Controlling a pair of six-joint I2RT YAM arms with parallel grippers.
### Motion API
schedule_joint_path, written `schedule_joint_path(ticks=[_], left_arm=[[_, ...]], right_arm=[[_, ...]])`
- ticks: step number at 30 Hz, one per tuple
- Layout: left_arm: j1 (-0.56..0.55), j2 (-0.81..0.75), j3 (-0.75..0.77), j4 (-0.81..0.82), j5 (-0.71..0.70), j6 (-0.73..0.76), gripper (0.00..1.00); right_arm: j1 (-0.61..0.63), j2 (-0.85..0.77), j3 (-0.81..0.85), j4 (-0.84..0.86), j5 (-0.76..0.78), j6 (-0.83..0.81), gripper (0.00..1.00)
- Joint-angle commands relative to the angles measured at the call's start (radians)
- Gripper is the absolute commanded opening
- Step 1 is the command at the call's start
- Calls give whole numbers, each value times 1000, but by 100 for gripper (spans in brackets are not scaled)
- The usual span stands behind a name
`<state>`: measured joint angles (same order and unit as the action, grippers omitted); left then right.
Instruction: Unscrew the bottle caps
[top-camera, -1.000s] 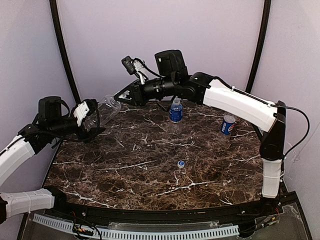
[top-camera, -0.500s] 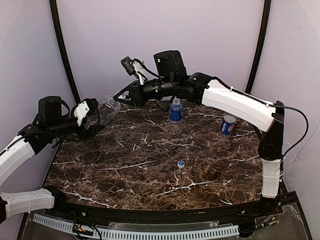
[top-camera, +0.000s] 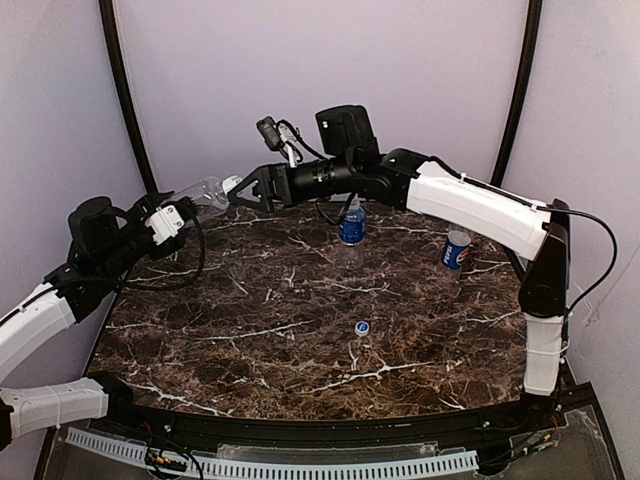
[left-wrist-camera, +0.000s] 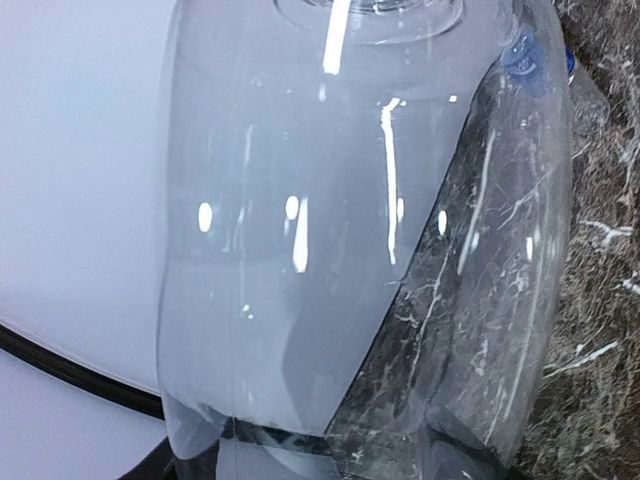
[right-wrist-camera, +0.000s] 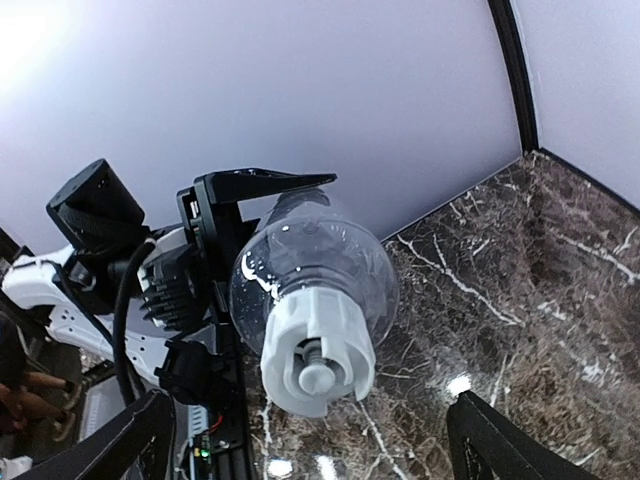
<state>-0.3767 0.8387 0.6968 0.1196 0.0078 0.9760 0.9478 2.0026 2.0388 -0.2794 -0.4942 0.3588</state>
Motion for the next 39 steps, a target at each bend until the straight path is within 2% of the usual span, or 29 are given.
schedule_joint_path(ticks=[1, 6, 12, 14, 16, 21, 23, 28, 32, 36, 39], left_arm=[[-24, 5, -45, 228, -160, 269, 49], [-43, 12, -52, 267, -187, 358, 49], [-58, 8, -78, 281, -167, 386, 49], [-61, 6, -83, 280, -161, 388, 49], [-64, 8, -87, 284, -159, 390, 49], [-68, 14, -82, 286, -171, 385, 48], [-69, 15, -82, 285, -177, 384, 48], [-70, 22, -74, 275, -198, 371, 48], [-70, 27, -75, 280, -191, 374, 48], [-70, 29, -73, 283, -189, 376, 48], [-70, 29, -73, 277, -187, 373, 48]], right_arm=[[-31, -18, -26, 80, -71, 162, 95], [-46, 44, 23, 105, -95, 258, 89], [-46, 89, 32, 171, -143, 334, 72], [-46, 91, 29, 202, -154, 341, 63], [-46, 96, 31, 227, -169, 351, 50], [-46, 109, 28, 233, -193, 369, 29], [-46, 108, 23, 233, -200, 370, 28], [-46, 95, -6, 221, -206, 361, 38], [-47, 94, -9, 212, -209, 357, 42], [-46, 93, -9, 204, -210, 351, 42], [-45, 96, -4, 202, -214, 349, 33]])
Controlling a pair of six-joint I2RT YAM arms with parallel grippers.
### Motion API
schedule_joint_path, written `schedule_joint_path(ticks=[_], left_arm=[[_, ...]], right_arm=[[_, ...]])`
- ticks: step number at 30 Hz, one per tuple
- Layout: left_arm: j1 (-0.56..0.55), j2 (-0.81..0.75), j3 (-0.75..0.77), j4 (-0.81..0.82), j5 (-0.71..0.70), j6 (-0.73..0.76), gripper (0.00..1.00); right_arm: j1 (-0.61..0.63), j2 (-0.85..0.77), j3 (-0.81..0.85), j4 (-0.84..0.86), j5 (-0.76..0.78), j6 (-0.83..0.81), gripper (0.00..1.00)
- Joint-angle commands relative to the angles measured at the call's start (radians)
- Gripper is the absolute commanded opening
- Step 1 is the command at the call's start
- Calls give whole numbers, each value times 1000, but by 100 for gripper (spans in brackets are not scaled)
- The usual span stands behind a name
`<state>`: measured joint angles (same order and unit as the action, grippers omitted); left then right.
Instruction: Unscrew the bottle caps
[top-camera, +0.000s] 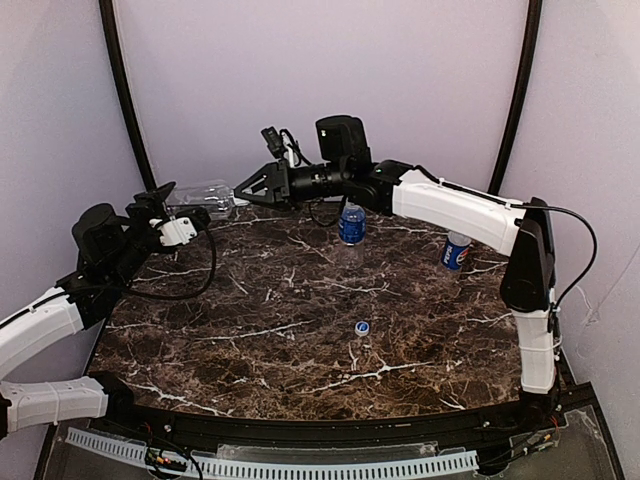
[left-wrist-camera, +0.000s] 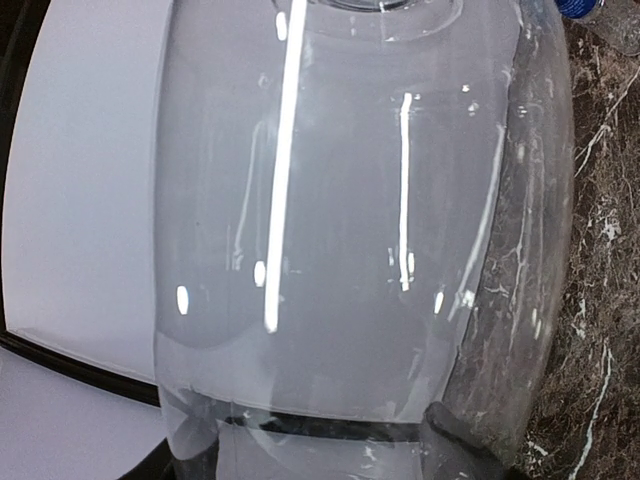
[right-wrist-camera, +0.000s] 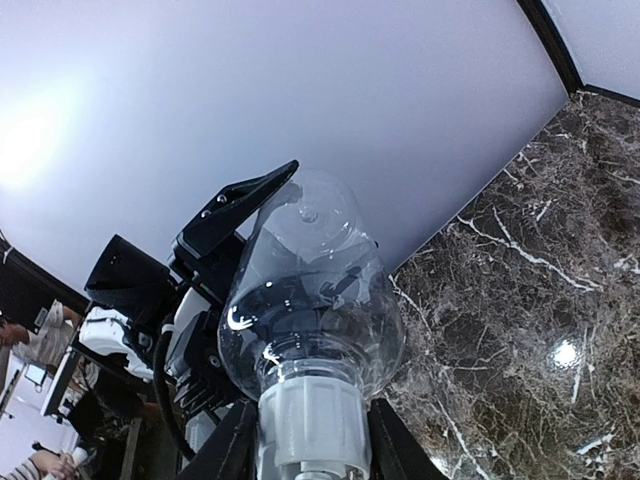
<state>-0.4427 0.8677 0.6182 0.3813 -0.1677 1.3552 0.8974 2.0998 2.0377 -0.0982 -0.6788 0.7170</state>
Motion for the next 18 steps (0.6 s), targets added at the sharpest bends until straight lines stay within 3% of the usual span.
schedule_joint_path(ticks=[1, 3, 6, 7, 11, 14, 18], left_arm=[[-4, -1, 4, 17, -11, -7, 48], [-4, -1, 4, 16, -14, -7, 48], [-4, -1, 7, 11, -10, -12, 47], [-4, -1, 11, 3, -4, -25, 47], [-4, -6, 68, -160, 59, -150, 47], [-4, -11, 139, -423, 170, -289, 47], [-4, -18, 189, -615, 373, -404, 44]], right_arm=[[5, 0, 1, 21, -33, -10, 31], [5, 9, 14, 12, -44, -11, 27], [6, 22, 40, -10, -69, -32, 3], [7, 24, 47, -11, -88, -47, 0], [30, 3, 68, -59, -124, -234, 0], [68, -48, 40, -154, -55, -529, 0], [121, -118, -33, -210, -3, -849, 0]])
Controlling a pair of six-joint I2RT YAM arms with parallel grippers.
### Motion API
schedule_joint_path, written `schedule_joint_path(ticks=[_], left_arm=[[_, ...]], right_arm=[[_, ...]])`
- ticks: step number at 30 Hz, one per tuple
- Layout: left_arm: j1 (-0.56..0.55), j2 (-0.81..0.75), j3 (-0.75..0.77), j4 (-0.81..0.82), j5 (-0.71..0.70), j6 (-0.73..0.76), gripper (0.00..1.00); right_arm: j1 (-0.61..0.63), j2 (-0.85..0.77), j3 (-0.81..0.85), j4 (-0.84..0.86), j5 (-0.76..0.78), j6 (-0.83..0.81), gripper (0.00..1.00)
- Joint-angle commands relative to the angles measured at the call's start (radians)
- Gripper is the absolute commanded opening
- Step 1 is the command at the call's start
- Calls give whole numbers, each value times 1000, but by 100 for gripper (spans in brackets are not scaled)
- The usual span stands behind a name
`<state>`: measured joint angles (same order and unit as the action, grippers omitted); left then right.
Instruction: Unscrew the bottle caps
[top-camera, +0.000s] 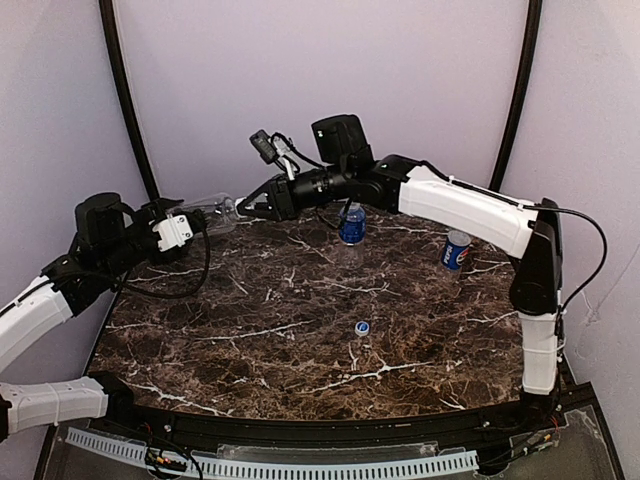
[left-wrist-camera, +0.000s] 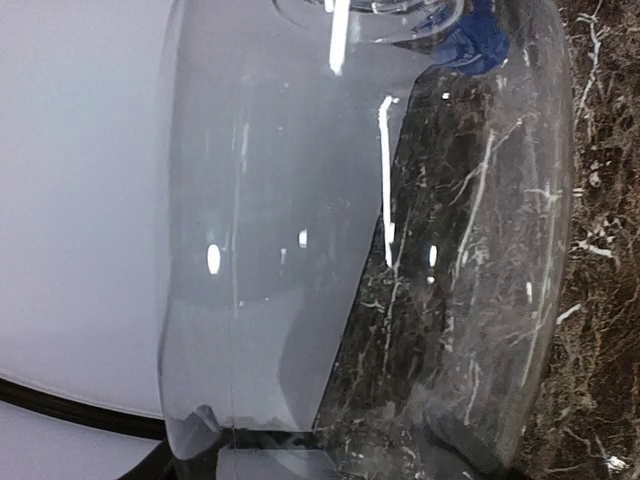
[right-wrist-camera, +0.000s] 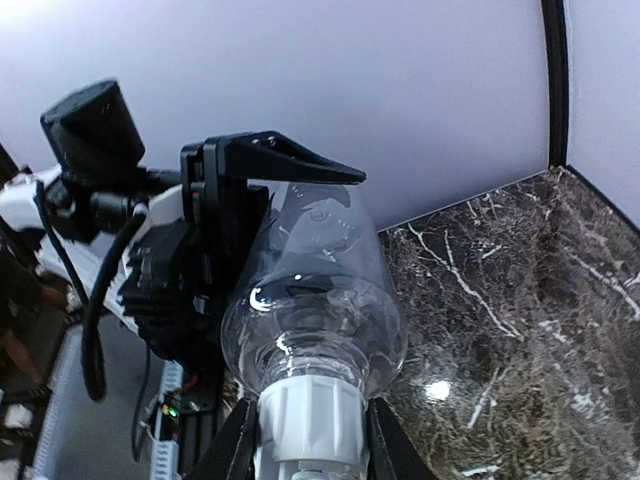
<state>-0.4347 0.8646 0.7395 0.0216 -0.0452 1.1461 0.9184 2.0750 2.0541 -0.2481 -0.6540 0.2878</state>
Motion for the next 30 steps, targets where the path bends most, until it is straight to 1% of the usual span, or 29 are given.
schedule_joint_path(ticks=[1, 3, 7, 8, 11, 13, 16, 19, 21, 23, 25, 28, 30], left_arm=[[-12, -14, 75, -279, 272, -209, 42], [-12, -11, 102, -379, 337, -230, 40], [-12, -4, 147, -505, 472, -275, 39], [-12, -3, 157, -519, 513, -296, 39], [-12, -2, 167, -561, 574, -335, 38], [-12, -2, 170, -582, 601, -354, 38], [-12, -5, 167, -597, 619, -356, 37], [-12, -9, 161, -590, 612, -360, 36], [-12, -13, 158, -582, 601, -366, 36], [-11, -16, 153, -576, 591, -366, 36], [-12, -20, 147, -565, 581, -368, 36], [-12, -25, 134, -543, 567, -378, 35], [-12, -28, 130, -534, 558, -384, 35]], right_arm=[[114, -111, -70, -78, -13, -505, 0], [146, -141, -111, -118, 35, -668, 0], [213, -174, -159, -216, 188, -996, 0], [228, -179, -179, -229, 227, -1077, 0], [265, -194, -235, -233, 339, -1263, 0], [272, -203, -261, -227, 376, -1351, 0], [272, -228, -306, -181, 400, -1414, 0], [272, -249, -352, -95, 416, -1425, 0], [272, -255, -360, -73, 423, -1416, 2], [272, -265, -372, -47, 437, -1408, 11], [272, -277, -393, -12, 452, -1403, 26], [272, -294, -420, 36, 457, -1382, 43], [272, -304, -425, 55, 453, -1357, 49]])
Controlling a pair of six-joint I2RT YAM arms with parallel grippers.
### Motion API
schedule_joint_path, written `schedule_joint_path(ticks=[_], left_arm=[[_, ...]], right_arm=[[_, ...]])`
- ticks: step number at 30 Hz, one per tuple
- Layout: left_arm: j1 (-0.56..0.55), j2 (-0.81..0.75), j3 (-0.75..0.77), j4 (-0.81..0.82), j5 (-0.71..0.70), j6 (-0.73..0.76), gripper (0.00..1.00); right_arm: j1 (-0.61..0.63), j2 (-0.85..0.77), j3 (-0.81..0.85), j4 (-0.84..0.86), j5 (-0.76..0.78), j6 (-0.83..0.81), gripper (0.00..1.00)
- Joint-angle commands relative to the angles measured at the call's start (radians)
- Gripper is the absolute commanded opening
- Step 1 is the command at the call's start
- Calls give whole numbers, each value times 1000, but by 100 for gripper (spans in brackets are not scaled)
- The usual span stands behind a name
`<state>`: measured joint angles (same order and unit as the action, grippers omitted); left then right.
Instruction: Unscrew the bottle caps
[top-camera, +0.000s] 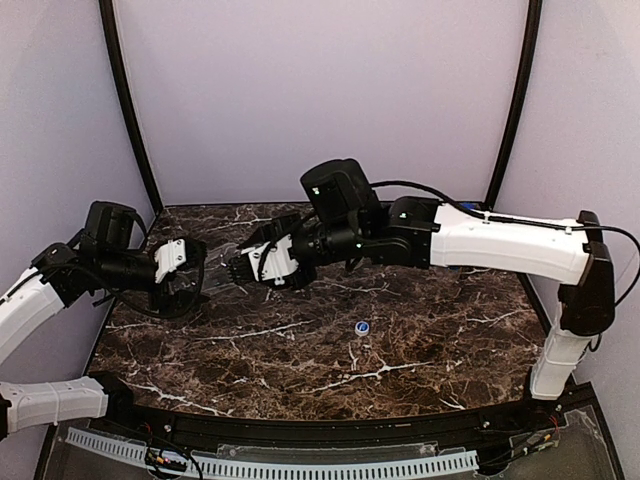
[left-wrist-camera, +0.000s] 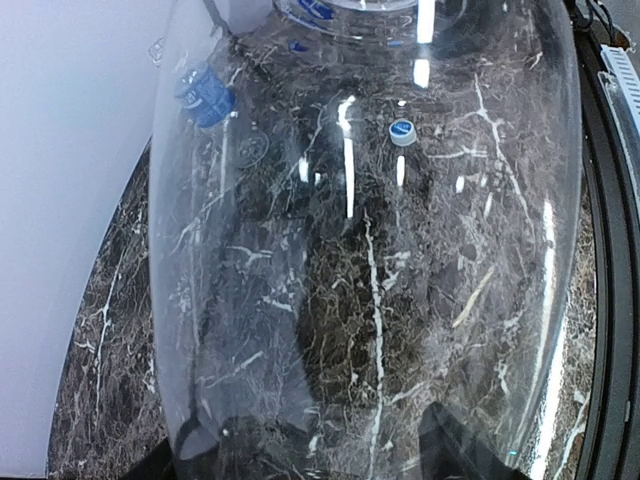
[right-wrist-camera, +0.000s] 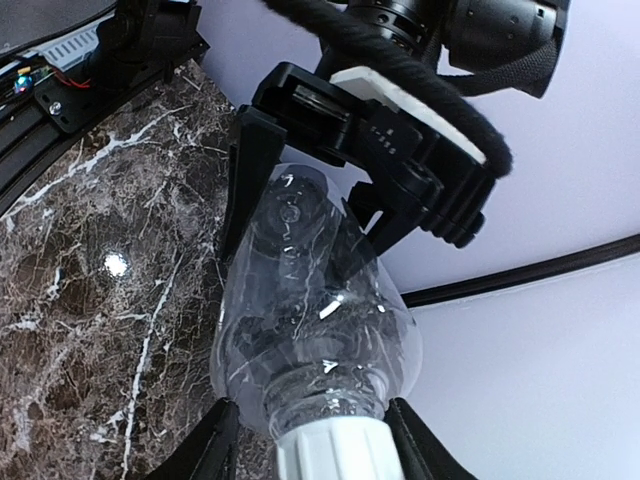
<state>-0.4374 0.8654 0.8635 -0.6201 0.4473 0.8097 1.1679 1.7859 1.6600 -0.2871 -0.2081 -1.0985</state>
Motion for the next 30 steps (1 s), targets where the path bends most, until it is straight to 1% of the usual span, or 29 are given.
schedule_joint_path(ticks=[1, 4, 5, 8, 9, 10, 11, 13, 15, 16, 19, 20, 22, 23, 25, 27, 28, 29, 30], left_arm=[[-9, -30, 5, 107, 61, -48, 35], [-9, -32, 2, 112, 58, -45, 35], [-9, -32, 1, 112, 58, -43, 35], [-9, -35, -2, 114, 47, -39, 35], [-9, -37, -3, 116, 42, -38, 35], [-9, -38, -8, 120, 34, -39, 35], [-9, -40, -9, 124, 30, -39, 34], [-9, -45, -18, 148, 5, -44, 34], [-9, -49, -31, 196, -46, -51, 34], [-9, -52, -44, 244, -91, -54, 34], [-9, -60, -92, 393, -201, -48, 34], [-9, -61, -102, 426, -256, -39, 34], [-9, -61, -127, 512, -328, -18, 34], [-9, -59, -141, 559, -348, -11, 34], [-9, -57, -157, 607, -394, 8, 34], [-9, -53, -167, 650, -422, 25, 34], [-9, -51, -170, 659, -432, 30, 34], [-9, -50, -173, 669, -434, 38, 34], [-9, -49, -175, 673, -435, 41, 34]], right_arm=[[22, -18, -31, 101, 5, 46, 50], [22, -29, -35, 114, 0, 67, 52], [22, -32, -38, 123, 0, 77, 55], [22, -43, -46, 155, 9, 125, 72], [21, -48, -46, 166, 17, 152, 81], [19, -53, -45, 175, 24, 184, 94], [13, -59, -42, 178, 26, 224, 98], [-5, -70, -27, 175, 14, 332, 99], [-40, -86, -11, 160, -53, 467, 99], [-61, -98, -9, 155, -118, 550, 99], [-133, -122, -10, 170, -378, 807, 99], [-150, -122, -8, 193, -408, 896, 99], [-182, -110, 7, 231, -397, 1102, 99], [-200, -98, 18, 245, -379, 1243, 98], [-232, -61, 47, 244, -341, 1467, 94], [-259, -13, 77, 227, -351, 1641, 86], [-265, 11, 94, 212, -357, 1678, 84], [-265, 29, 118, 186, -350, 1681, 84], [-259, 47, 141, 148, -327, 1671, 86]])
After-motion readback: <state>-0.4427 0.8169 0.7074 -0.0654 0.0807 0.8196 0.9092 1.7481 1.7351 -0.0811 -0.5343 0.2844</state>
